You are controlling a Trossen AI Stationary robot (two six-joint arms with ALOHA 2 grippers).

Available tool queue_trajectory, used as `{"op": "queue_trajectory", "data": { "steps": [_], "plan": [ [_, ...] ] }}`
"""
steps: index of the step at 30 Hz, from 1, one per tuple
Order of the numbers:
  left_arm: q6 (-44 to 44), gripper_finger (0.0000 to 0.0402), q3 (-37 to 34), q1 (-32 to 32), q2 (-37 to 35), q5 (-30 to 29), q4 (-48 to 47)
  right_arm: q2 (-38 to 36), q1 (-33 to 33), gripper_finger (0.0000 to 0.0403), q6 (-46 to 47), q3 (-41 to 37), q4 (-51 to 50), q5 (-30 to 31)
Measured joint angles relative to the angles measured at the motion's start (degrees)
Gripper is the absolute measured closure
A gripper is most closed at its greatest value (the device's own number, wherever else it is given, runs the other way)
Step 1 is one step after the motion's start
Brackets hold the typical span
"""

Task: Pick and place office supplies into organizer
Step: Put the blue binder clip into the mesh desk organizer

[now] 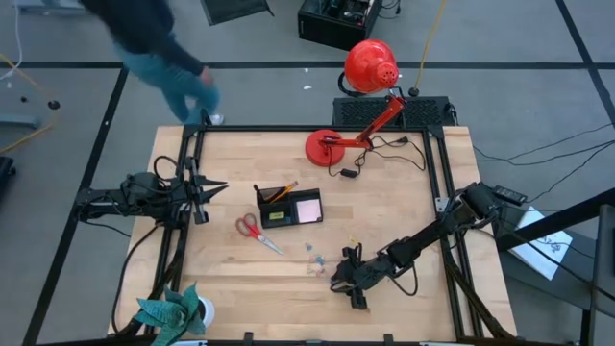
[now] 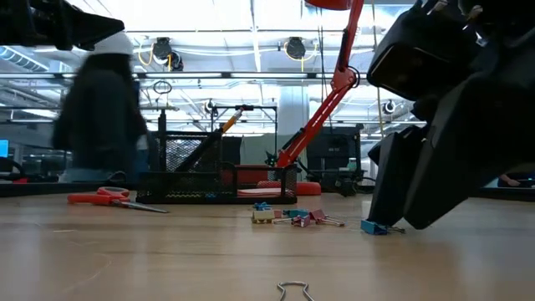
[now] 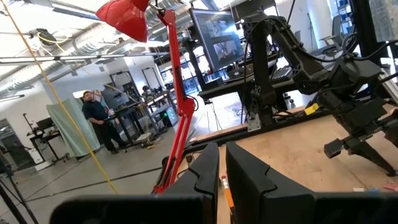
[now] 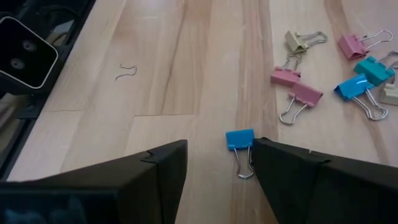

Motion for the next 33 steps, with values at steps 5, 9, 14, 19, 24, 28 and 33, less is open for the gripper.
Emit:
{"op": "queue_trajectory", "data": {
  "steps": [5, 9, 14, 19, 24, 28, 33],
  "plan": [
    [0.07, 0.0366, 0.0, 0.0, 0.0, 0.0, 0.0, 0.0, 0.01, 0.0232, -1.45, 0.0, 0.03, 0.43],
    [0.09, 0.0366, 0.0, 0.0, 0.0, 0.0, 0.0, 0.02, 0.04, 0.0232, -1.58, 0.0, 0.11, 0.97],
    [0.09, 0.0366, 0.0, 0.0, 0.0, 0.0, -0.01, 0.02, 0.07, 0.0232, -1.87, 0.0, 0.17, 2.12],
    [0.11, 0.0366, 0.0, 0.0, 0.0, 0.0, -0.02, 0.12, 0.23, 0.0232, -4.7, -0.01, 1.92, 3.94],
    [0.11, 0.0366, 0.0, 0.0, 0.02, 0.0, -0.04, 0.21, 0.74, 0.0232, -10.5, 1.32, 1.33, 6.54],
    [0.17, 0.0366, 0.0, 0.0, 0.0, 0.0, -0.24, 0.28, 1.31, 0.0232, -15.76, 3.71, -1.73, 10.91],
    [0.5, 0.0366, 0.0, 0.0, 0.0, -0.04, -0.22, 0.2, 1.2, 0.0232, -18.99, 5.79, -3.56, 12.29]
  ]
}}
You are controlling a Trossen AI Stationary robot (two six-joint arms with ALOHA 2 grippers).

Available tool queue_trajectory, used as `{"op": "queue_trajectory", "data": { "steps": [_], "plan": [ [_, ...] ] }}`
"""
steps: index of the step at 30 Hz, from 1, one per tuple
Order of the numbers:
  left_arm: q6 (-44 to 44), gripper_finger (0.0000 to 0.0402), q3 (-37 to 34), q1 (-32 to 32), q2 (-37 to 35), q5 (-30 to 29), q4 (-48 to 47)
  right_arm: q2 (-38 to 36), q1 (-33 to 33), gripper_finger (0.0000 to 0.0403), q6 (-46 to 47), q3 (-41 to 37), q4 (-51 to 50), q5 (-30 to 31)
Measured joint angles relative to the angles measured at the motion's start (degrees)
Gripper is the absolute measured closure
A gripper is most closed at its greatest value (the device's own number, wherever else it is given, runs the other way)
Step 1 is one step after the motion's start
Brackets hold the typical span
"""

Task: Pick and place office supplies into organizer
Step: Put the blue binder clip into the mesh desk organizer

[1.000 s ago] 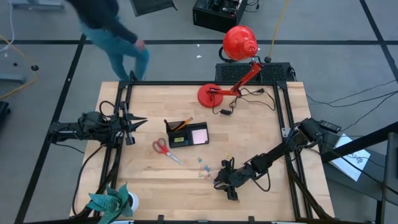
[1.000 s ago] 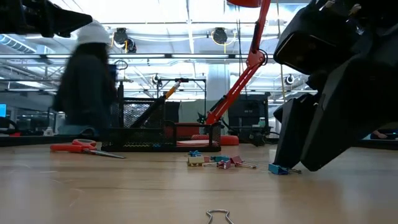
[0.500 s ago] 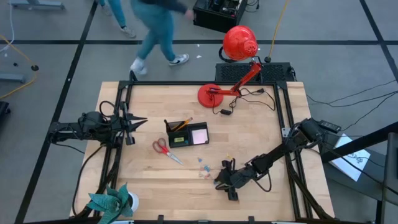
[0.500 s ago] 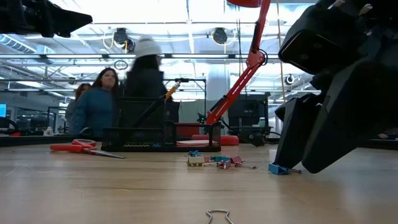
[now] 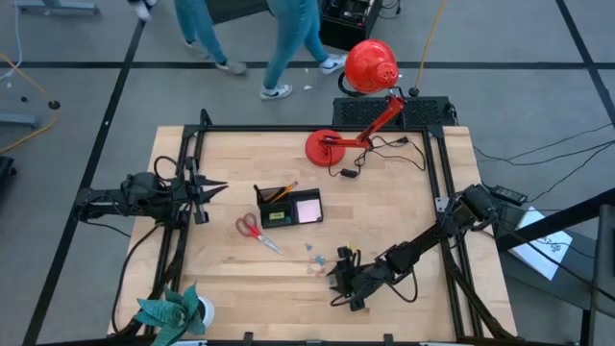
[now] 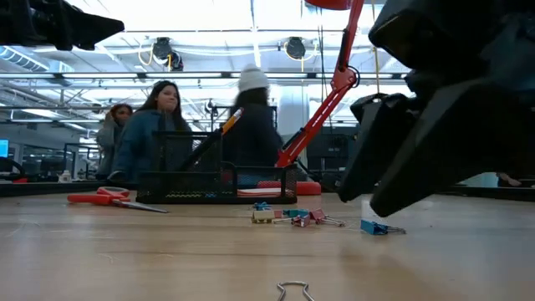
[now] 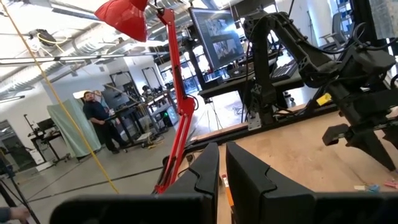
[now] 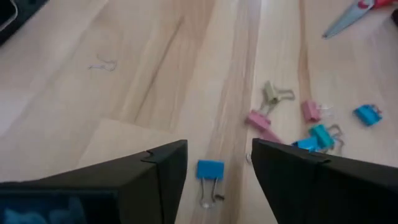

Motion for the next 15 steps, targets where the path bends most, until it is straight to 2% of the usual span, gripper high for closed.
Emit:
{"op": "queue_trajectory", "data": {
  "steps": [5, 15],
  "plan": [
    [0.44, 0.0366, 0.0, 0.01, 0.0, 0.0, 0.0, -0.03, -0.87, 0.0232, 3.58, 0.05, -3.84, -0.31],
    [-0.28, 0.0366, 0.0, 0.01, 0.01, 0.02, 0.0, -0.11, -0.85, 0.0232, 10.16, 0.07, -5.12, -0.28]
  ]
}}
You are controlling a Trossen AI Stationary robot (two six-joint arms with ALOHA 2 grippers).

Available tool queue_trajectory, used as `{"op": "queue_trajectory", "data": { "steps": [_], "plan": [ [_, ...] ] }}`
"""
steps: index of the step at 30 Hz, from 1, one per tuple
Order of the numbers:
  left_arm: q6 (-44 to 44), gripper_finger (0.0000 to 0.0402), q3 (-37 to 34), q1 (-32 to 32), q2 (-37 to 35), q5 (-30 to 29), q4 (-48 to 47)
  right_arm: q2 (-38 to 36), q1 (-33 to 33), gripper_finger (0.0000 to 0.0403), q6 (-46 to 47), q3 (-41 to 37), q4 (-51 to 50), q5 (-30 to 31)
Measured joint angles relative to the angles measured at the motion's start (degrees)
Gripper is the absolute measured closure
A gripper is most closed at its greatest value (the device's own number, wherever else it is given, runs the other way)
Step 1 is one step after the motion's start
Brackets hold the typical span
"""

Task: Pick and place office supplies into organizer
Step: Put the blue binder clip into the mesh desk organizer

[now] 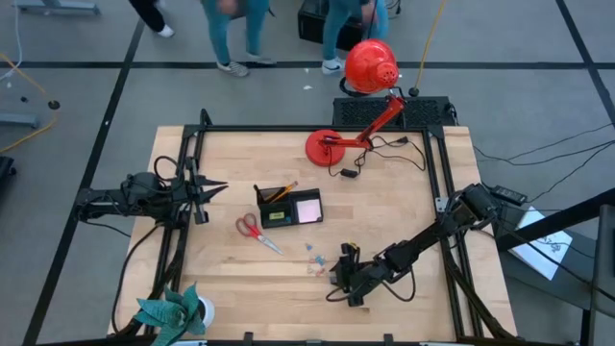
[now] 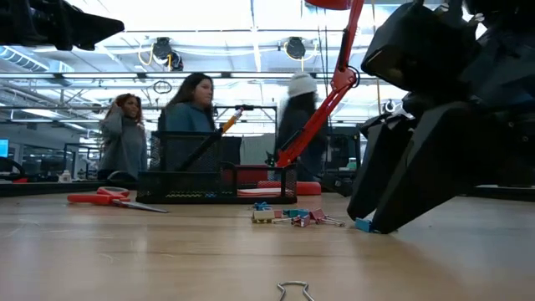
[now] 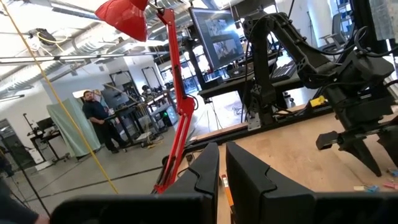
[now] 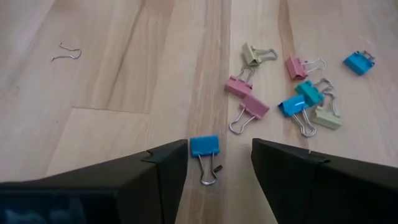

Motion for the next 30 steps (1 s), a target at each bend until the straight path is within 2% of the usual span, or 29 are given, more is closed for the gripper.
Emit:
{"op": "queue_trajectory", "data": {
  "steps": [30],
  "plan": [
    [-0.22, 0.0366, 0.0, 0.01, -0.01, 0.0, -0.02, -0.09, 0.02, 0.0233, 1.46, 0.07, -1.9, 0.27]
  ]
}}
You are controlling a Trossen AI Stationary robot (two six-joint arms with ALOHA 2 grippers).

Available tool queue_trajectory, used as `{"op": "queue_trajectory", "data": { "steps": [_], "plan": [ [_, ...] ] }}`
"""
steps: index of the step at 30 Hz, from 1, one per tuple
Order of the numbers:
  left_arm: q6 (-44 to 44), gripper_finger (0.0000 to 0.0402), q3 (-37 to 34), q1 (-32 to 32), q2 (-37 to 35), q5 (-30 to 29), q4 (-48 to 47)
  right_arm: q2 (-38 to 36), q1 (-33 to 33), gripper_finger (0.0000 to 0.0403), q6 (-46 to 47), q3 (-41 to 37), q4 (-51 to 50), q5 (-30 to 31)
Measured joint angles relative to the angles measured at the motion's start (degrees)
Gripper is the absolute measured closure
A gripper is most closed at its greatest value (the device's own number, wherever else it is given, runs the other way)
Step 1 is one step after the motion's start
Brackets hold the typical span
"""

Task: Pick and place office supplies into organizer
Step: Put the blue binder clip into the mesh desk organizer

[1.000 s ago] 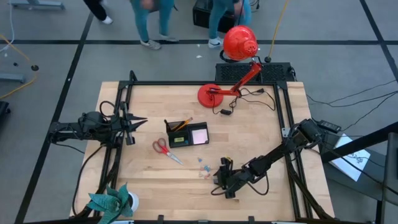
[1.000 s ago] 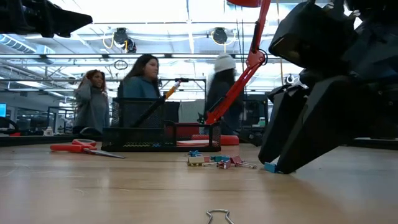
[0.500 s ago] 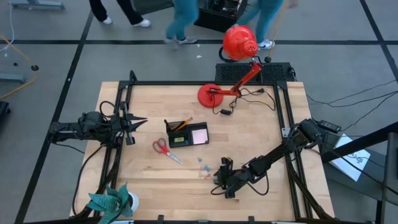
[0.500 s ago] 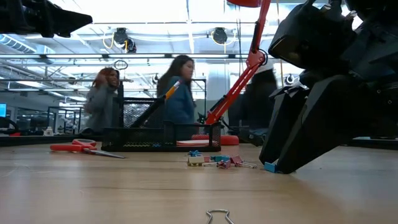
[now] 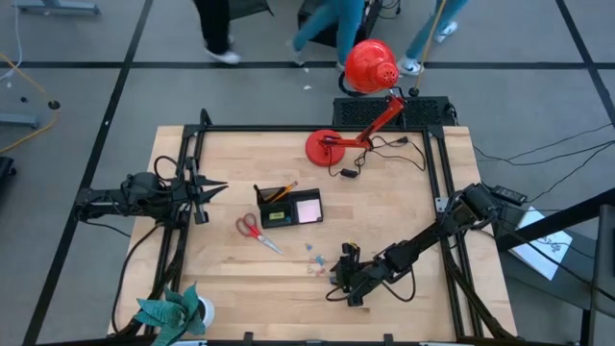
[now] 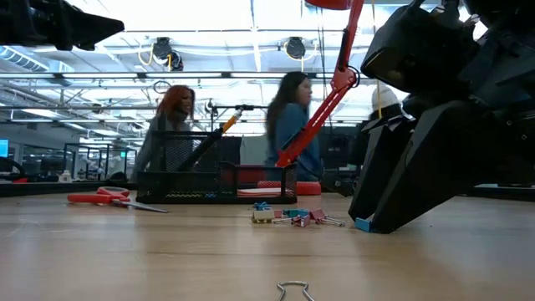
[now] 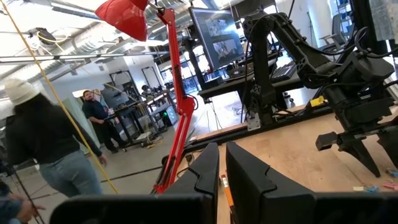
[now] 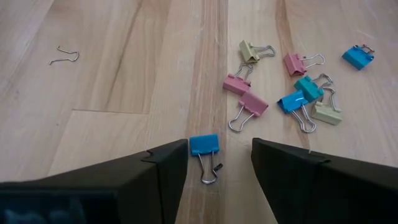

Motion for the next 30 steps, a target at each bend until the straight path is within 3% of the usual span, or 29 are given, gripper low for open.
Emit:
{"op": "queue_trajectory", "data": {
  "steps": [15, 22, 30],
  "plan": [
    [-0.11, 0.0366, 0.0, -0.01, 0.0, 0.0, 0.0, 0.0, 0.0, 0.0331, -0.34, 0.0, -0.03, -0.42],
    [-0.11, 0.0366, 0.0, 0.0, 0.02, 0.0, -0.02, 0.04, -0.02, 0.0382, -6.28, -0.09, 4.24, -0.26],
    [-0.07, 0.0366, 0.0, 0.0, 0.0, 0.0, -0.02, -1.75, -0.04, 0.04, -10.16, -0.09, 6.87, -0.03]
  ]
}}
